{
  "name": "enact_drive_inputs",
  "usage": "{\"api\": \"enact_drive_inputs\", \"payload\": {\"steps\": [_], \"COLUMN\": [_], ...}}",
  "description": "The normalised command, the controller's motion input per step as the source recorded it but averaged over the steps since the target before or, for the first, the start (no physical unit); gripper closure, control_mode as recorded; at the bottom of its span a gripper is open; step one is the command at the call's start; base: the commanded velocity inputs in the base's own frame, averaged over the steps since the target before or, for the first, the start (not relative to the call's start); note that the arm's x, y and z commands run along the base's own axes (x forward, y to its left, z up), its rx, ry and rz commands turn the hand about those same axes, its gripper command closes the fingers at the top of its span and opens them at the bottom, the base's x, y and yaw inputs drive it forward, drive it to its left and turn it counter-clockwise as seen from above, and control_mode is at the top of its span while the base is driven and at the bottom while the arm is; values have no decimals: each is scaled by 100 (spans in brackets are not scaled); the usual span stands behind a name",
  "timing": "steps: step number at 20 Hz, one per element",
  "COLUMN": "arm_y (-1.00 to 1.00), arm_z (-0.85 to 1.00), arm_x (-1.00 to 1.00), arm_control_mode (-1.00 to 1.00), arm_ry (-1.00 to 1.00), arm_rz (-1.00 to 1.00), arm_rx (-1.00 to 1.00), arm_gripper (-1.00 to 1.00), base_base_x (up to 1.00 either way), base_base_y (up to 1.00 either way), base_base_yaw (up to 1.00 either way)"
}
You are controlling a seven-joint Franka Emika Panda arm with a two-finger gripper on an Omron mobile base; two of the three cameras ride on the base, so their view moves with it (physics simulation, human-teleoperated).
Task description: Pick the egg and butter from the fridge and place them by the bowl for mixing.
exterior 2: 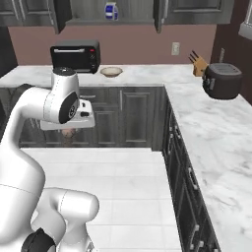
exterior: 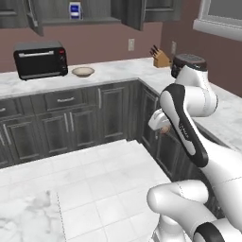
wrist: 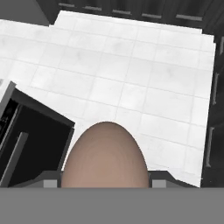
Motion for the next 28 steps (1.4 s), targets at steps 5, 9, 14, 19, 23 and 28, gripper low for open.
{"api": "enact_drive_inputs", "payload": {"steps": [5,9,14,19,23,28], "arm_y": [0,0,0,0,0,0], "arm_z": [0,0,0,0,0,0], "arm_x": [0,0,0,0,0,0], "arm_control_mode": [100,100,100,100,100,100], "arm_ry": [0,0,0,0,0,0], "arm_rz": [0,0,0,0,0,0], "arm_rx": [0,0,0,0,0,0], "arm_gripper": [100,100,100,100,100,100], "base_base_x": [94,94,94,94,92,88], "base_base_y": [11,8,0,0,0,-7], "base_base_yaw": [8,1,1,3,6,7]}}
